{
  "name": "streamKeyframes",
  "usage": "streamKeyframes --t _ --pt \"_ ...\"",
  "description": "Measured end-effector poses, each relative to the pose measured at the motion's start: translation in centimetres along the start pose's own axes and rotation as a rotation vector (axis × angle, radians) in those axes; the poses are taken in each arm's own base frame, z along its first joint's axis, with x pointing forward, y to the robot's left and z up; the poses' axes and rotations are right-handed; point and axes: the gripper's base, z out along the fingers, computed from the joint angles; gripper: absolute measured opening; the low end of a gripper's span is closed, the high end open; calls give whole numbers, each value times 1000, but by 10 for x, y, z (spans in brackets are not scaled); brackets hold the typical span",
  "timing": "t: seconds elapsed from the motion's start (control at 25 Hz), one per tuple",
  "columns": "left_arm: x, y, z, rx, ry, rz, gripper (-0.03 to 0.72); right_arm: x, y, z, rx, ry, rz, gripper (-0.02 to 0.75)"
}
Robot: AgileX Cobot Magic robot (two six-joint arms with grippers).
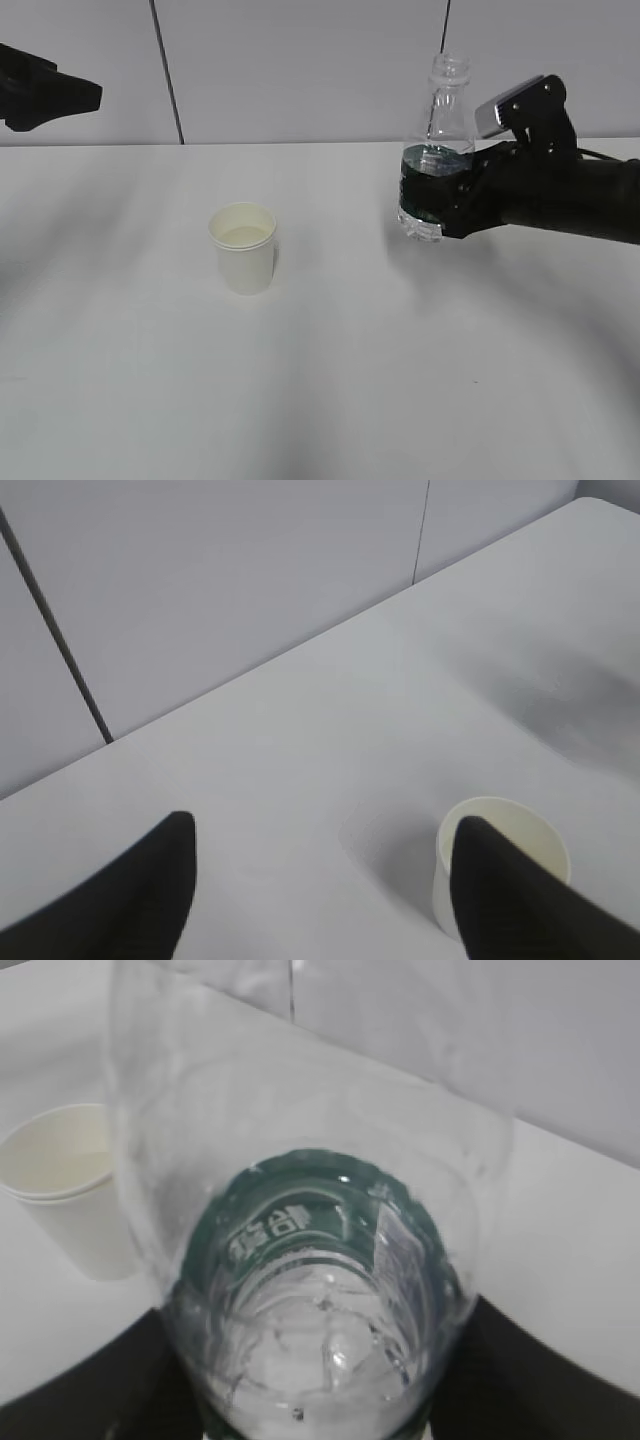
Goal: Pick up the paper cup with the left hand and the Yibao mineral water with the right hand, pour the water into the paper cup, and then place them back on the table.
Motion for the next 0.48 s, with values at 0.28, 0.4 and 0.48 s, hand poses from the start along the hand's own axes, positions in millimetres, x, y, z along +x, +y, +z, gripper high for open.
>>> streamKeyframes --t 0.28,0.4,0.48 --pt "0 0 0 -2 0 0 487 30 -4 21 1 -29 -3 445" --pt "0 0 0 -3 0 0 487 45 -4 30 -1 -33 8 445" --pt "0 0 0 -4 0 0 487 52 -5 33 6 -30 8 445"
